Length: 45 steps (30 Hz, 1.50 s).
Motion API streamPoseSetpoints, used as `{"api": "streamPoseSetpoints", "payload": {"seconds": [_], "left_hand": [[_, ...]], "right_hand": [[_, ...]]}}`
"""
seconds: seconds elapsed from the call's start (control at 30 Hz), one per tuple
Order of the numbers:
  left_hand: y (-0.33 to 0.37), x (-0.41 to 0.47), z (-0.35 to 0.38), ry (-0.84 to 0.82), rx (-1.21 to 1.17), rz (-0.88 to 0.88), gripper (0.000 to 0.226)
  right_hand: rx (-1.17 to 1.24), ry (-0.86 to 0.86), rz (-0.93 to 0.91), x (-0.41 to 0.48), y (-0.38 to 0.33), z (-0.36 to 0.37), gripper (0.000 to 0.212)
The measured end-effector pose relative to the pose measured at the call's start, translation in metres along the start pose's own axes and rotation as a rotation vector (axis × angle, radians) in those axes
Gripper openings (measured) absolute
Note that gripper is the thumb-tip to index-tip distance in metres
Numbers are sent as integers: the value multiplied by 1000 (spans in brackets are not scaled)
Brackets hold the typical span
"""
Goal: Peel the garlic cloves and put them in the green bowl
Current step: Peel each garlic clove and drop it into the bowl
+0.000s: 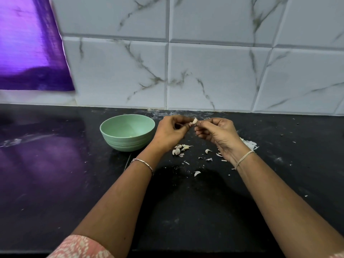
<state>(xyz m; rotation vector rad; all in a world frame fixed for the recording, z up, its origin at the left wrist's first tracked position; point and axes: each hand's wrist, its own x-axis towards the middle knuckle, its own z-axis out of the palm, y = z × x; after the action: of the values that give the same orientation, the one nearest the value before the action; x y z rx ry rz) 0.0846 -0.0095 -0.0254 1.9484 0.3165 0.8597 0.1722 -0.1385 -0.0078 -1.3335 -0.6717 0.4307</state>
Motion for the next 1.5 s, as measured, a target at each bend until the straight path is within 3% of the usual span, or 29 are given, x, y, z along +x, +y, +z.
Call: {"api": "streamPoseSetpoints", "payload": {"seconds": [0.23, 0.43, 0.97, 1.17, 1.5], "left_hand": [[6, -7, 2, 84, 219, 227, 18], [8, -8, 4, 108, 225, 246, 17], [7, -5, 13, 8, -233, -34, 10], [6, -4, 16, 89, -306, -68, 19], [11, -10, 17, 84, -473, -182, 4]], "right_hand": [[16, 11, -4, -1, 1, 1, 14], [-71, 52, -61, 2, 6, 0, 18], [-21, 78, -100, 7, 12, -3, 11], [38, 48, -91, 4, 9, -1, 11], [-363, 101, -362, 6, 17, -2, 15]]}}
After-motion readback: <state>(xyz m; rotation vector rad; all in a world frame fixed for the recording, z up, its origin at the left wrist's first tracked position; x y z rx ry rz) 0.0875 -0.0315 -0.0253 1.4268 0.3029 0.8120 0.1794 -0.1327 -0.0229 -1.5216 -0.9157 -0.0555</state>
